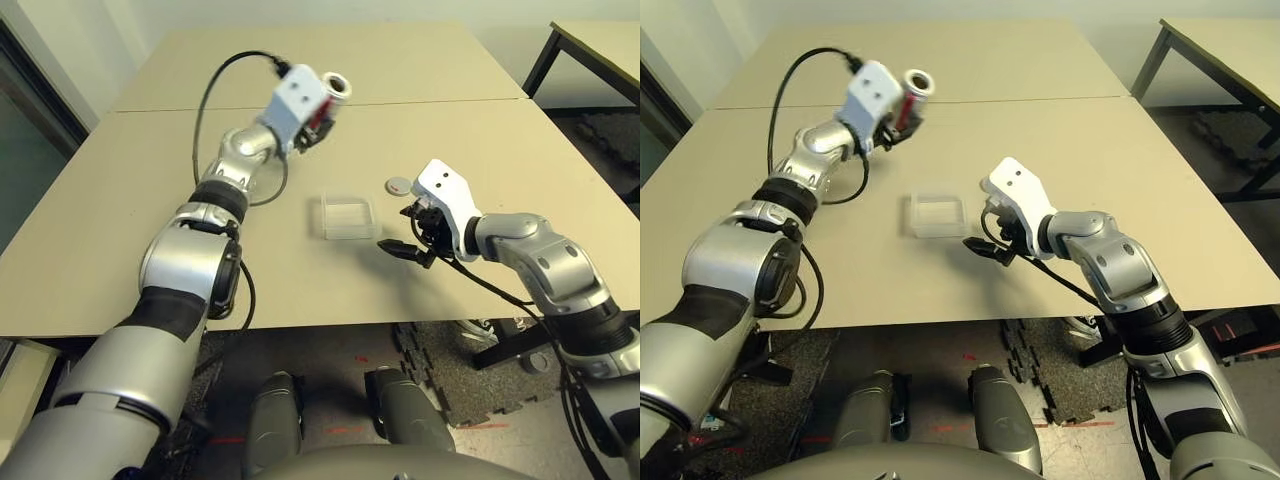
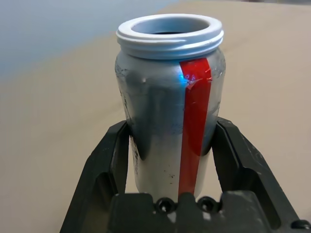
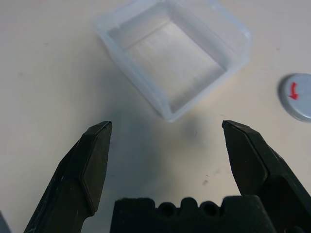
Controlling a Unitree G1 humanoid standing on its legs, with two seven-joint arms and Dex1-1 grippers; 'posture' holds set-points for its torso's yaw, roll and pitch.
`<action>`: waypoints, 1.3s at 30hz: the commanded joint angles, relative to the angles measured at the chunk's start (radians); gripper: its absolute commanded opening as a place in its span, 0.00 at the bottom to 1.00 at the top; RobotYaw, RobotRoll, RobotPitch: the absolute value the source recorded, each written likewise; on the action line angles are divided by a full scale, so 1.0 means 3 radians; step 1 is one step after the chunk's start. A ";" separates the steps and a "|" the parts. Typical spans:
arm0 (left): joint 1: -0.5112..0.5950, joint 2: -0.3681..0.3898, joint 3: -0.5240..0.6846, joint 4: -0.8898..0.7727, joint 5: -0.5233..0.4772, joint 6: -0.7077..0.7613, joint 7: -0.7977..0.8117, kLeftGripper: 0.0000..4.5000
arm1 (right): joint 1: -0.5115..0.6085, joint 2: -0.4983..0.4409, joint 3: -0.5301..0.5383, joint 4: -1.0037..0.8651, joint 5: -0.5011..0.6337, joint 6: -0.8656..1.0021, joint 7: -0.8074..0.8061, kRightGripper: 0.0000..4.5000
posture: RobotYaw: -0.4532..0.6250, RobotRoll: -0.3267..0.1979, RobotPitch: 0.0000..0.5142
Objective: Pour the medicine from the bottle into the box.
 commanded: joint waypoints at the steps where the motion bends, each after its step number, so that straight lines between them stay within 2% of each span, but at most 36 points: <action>1: 0.0215 -0.0001 0.0187 -0.0068 -0.0196 0.0107 0.0162 0.61 | -0.0029 0.0027 -0.0046 -0.0008 0.0066 0.0049 0.0009 1.00 | 0.22 0.62 0.18; 8: 0.0504 -0.0086 0.0303 -0.0100 -0.0320 0.0138 0.0293 0.61 | -0.0029 0.0088 -0.0069 -0.0027 0.0098 0.0097 -0.0059 1.00 | 0.21 0.62 0.19; 12: 0.0364 -0.0073 0.0172 -0.0148 -0.0196 -0.0014 0.0175 0.61 | -0.0017 0.0092 -0.0085 -0.0021 0.0102 0.0108 -0.0088 1.00 | 0.21 0.62 0.19; 14: 0.0171 -0.0020 0.0040 -0.0167 -0.0084 -0.0136 0.0100 0.61 | -0.0012 0.0093 -0.0090 -0.0006 0.0097 0.0100 -0.0103 1.00 | 0.21 0.62 0.18; 16: -0.0047 0.0077 -0.0459 -0.0212 0.0408 -0.0497 -0.0044 0.61 | -0.0012 0.0106 -0.0095 0.0014 0.0092 0.0094 -0.0125 1.00 | 0.22 0.62 0.18; 19: -0.0319 0.0214 -0.1487 -0.0268 0.1384 -0.1326 -0.0326 0.61 | -0.0024 0.0129 -0.0093 0.0065 0.0086 0.0069 -0.0143 1.00 | 0.23 0.62 0.17; 21: -0.0485 0.0301 -0.2064 -0.0257 0.1938 -0.1684 -0.0341 0.61 | -0.0034 0.0142 -0.0090 0.0119 0.0075 0.0038 -0.0150 1.00 | 0.24 0.62 0.16; 25: -0.0778 0.0439 -0.3177 -0.0226 0.3100 -0.1974 0.0107 0.61 | -0.0065 0.0196 -0.0095 0.0246 0.0046 -0.0044 -0.0183 1.00 | 0.23 0.62 0.15; 28: -0.0931 0.0400 -0.3684 -0.0177 0.3644 -0.1903 0.0556 0.61 | -0.0092 0.0270 -0.0111 0.0326 0.0038 -0.0107 -0.0239 1.00 | 0.21 0.62 0.14; 30: -0.1009 0.0328 -0.3831 -0.0124 0.3801 -0.1864 0.0771 0.61 | -0.0099 0.0316 -0.0125 0.0355 0.0033 -0.0134 -0.0275 1.00 | 0.20 0.62 0.14; 33: -0.1100 0.0200 -0.3861 -0.0043 0.3829 -0.1856 0.0920 0.61 | -0.0093 0.0364 -0.0136 0.0360 0.0040 -0.0148 -0.0312 1.00 | 0.19 0.62 0.14; 39: -0.1203 0.0001 -0.3612 0.0050 0.3564 -0.1848 0.0806 0.61 | -0.0053 0.0380 -0.0153 0.0334 0.0044 -0.0153 -0.0341 1.00 | 0.18 0.62 0.14</action>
